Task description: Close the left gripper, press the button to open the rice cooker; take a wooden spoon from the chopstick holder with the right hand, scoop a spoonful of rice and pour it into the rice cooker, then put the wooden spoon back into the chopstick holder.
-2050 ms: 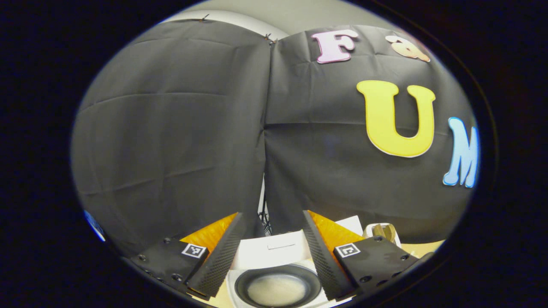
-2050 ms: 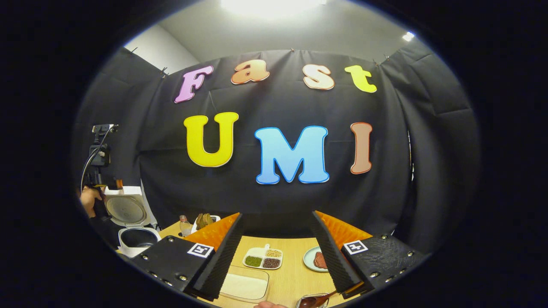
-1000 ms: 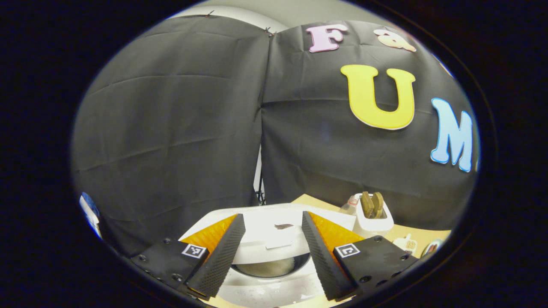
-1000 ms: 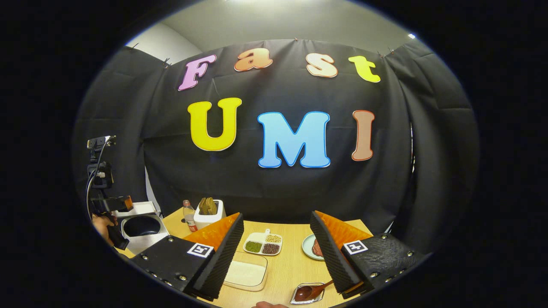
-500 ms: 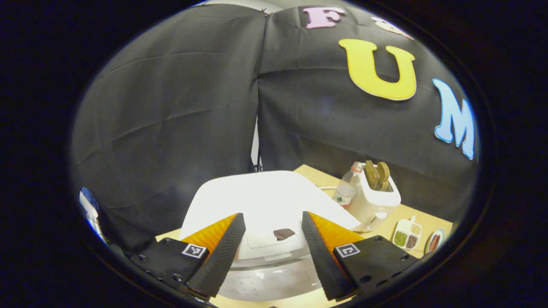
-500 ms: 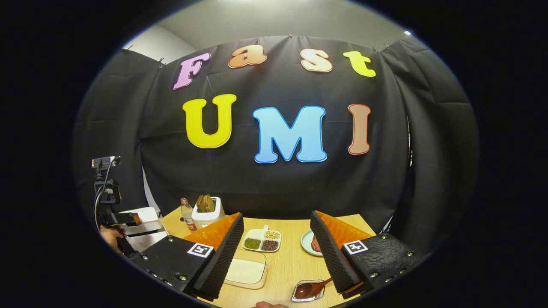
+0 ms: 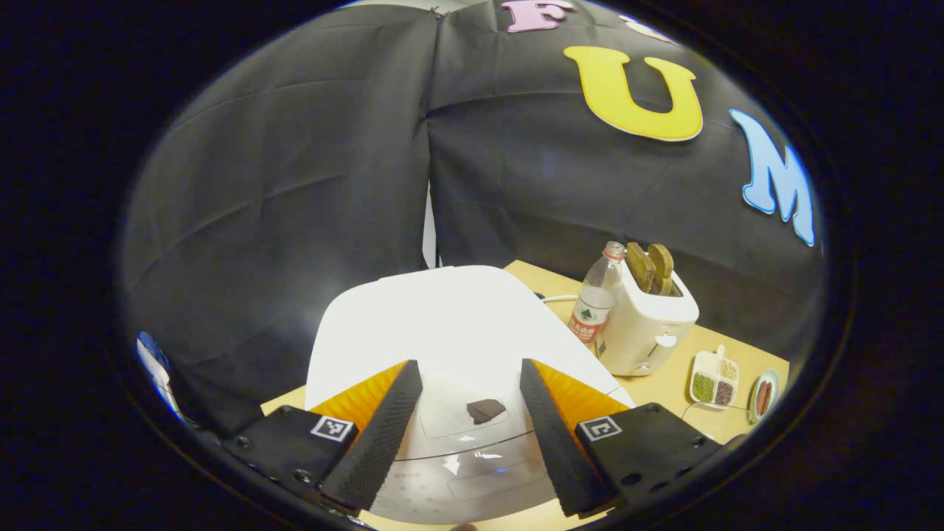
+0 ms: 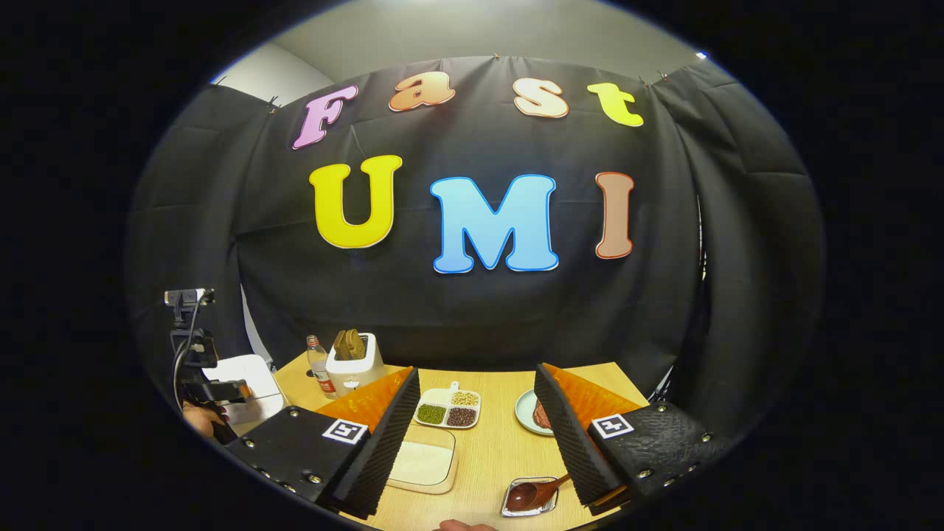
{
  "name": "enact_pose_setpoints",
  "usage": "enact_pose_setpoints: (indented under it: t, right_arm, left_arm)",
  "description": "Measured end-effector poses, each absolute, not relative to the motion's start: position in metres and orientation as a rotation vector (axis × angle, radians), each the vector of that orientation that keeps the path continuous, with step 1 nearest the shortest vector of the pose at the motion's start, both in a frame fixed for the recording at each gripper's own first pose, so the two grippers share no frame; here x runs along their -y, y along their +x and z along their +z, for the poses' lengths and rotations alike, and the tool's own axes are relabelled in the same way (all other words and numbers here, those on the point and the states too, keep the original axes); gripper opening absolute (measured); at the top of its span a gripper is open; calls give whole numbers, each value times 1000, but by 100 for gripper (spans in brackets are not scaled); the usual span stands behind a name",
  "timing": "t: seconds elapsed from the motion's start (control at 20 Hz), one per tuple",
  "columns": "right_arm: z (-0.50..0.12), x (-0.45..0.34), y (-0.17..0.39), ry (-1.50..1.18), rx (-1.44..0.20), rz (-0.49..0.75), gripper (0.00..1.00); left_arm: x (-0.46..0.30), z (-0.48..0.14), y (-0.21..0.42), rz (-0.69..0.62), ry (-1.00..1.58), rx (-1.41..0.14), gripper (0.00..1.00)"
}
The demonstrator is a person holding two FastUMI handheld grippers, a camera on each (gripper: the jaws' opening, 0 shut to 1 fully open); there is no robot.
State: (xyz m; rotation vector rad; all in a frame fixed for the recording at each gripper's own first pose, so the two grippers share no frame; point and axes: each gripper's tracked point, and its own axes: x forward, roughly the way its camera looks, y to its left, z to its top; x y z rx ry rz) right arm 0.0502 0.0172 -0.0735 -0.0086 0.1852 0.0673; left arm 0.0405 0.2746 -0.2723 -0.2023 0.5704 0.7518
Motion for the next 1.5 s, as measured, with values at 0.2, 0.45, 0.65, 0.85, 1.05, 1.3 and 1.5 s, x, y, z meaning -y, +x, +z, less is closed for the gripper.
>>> enact_pose_setpoints:
  t: [0.2, 0.45, 0.65, 0.85, 1.05, 1.3, 1.5]
  right_arm:
    - [-79, -21, 43, -1, -196, 88, 95]
    - [-72, -2, 32, -4, -168, 76, 95]
    - [-62, 8, 26, -21, -128, 91, 95]
    - [-47, 20, 25, -1, -96, 98, 95]
    - [-29, 30, 24, 21, -69, 113, 94]
    - [-15, 36, 12, 65, -44, 109, 94]
    - [-3, 37, 3, 51, -11, 57, 95]
  left_arm:
    - [-276, -272, 39, 742, -227, -586, 95]
    - [-265, -237, 49, 664, -209, -515, 94]
    - [-219, -149, 56, 548, -82, -309, 89]
    - [-156, -73, 45, 461, -57, -151, 94]
    - [-100, -13, 24, 415, -79, -72, 90]
    - [-37, 27, 2, 320, -101, -21, 94]
    - [-23, 19, 1, 243, -80, -35, 94]
